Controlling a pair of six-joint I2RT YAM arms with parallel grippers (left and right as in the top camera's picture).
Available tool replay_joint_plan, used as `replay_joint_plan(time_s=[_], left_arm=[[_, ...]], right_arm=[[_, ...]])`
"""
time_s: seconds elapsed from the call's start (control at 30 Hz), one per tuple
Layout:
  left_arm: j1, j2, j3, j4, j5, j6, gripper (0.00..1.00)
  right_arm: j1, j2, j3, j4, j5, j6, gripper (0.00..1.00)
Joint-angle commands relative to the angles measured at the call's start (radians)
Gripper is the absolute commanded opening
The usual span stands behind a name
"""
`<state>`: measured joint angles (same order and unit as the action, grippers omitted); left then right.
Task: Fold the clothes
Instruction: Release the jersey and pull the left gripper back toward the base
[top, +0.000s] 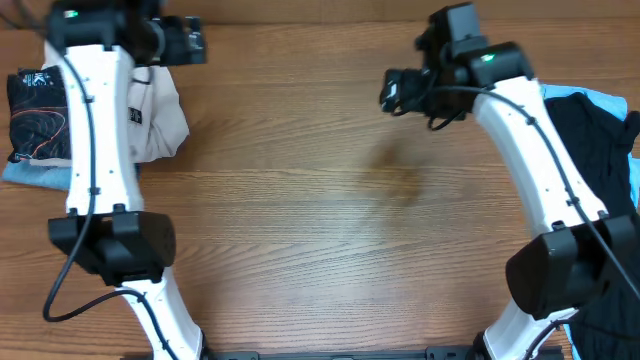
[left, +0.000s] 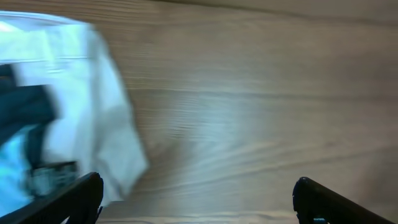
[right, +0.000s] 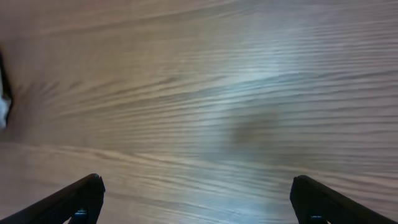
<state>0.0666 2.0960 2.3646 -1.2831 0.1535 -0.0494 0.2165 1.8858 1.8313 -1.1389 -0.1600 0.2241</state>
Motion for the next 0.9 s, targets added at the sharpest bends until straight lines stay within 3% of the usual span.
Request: replay_joint_plan(time_s=[0.0, 0.27, 0.47, 0.63, 0.87], left_arm=[[-0.062, -0.026, 0.022, -0.078, -0.006, 0.020, 1.00], [-0.092, -0.032, 0.022, -0.402, -0.008, -0.019, 1.00], [-0.101, -0.103, -0.070, -0.407, 0.008, -0.051, 1.00], [-0.116, -0.276, -0.281, -0.407, -0.031, -0.063, 1.00], [-0.159, -0.660, -0.587, -0.229, -0.105, -0.045, 1.00]], right_arm=[[-0.058, -0.014, 0.031, -0.050, -0.006, -0.038, 1.00], [-0.080, -0.067, 0.031, -0.257, 0.006, -0.032, 1.00], [-0.077, -0.187, 0.022, -0.362, 0.029, -0.007, 1.00], [-0.060, -0.346, -0.023, -0.398, 0.090, 0.043, 1.00], [0.074, -0.687, -0.293, -0.193, 0.188, 0.065, 1.00]])
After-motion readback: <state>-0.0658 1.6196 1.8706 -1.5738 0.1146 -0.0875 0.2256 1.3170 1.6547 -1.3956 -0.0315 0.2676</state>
